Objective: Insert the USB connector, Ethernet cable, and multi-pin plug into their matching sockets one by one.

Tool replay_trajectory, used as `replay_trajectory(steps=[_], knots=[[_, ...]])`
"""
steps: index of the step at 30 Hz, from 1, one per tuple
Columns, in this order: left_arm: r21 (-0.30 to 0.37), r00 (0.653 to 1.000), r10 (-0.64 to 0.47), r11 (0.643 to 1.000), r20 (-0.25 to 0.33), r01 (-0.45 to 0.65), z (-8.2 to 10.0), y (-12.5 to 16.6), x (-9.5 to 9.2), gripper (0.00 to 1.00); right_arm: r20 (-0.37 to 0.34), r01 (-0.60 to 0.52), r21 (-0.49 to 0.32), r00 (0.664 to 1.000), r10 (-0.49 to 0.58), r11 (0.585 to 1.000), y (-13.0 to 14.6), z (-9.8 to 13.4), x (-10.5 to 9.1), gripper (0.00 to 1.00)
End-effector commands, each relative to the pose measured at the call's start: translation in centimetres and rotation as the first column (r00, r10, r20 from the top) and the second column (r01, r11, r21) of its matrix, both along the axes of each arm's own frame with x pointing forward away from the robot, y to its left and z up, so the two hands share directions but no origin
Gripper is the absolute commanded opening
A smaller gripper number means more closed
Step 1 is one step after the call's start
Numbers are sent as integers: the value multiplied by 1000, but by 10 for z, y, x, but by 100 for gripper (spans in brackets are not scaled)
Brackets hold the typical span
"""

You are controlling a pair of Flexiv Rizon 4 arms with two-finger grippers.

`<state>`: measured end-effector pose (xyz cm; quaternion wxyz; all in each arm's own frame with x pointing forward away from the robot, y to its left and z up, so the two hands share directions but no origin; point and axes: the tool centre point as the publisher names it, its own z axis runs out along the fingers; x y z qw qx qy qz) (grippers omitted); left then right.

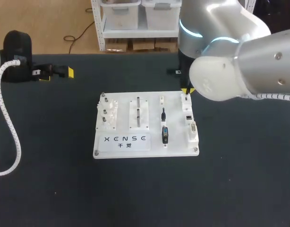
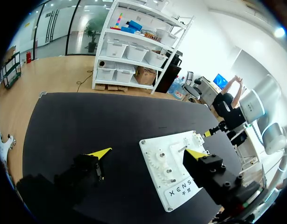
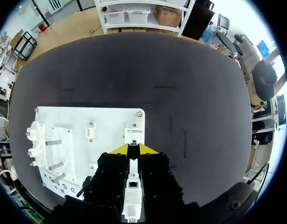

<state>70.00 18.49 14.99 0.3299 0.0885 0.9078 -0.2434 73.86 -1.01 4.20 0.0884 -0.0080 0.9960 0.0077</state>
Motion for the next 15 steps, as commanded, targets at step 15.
replay_trajectory(steps=[15], knots=[[0,1000,0,1000,0,0,0,0,0,100,-3,9,-4,1000,-9,1000,-2,-11,-3,0]])
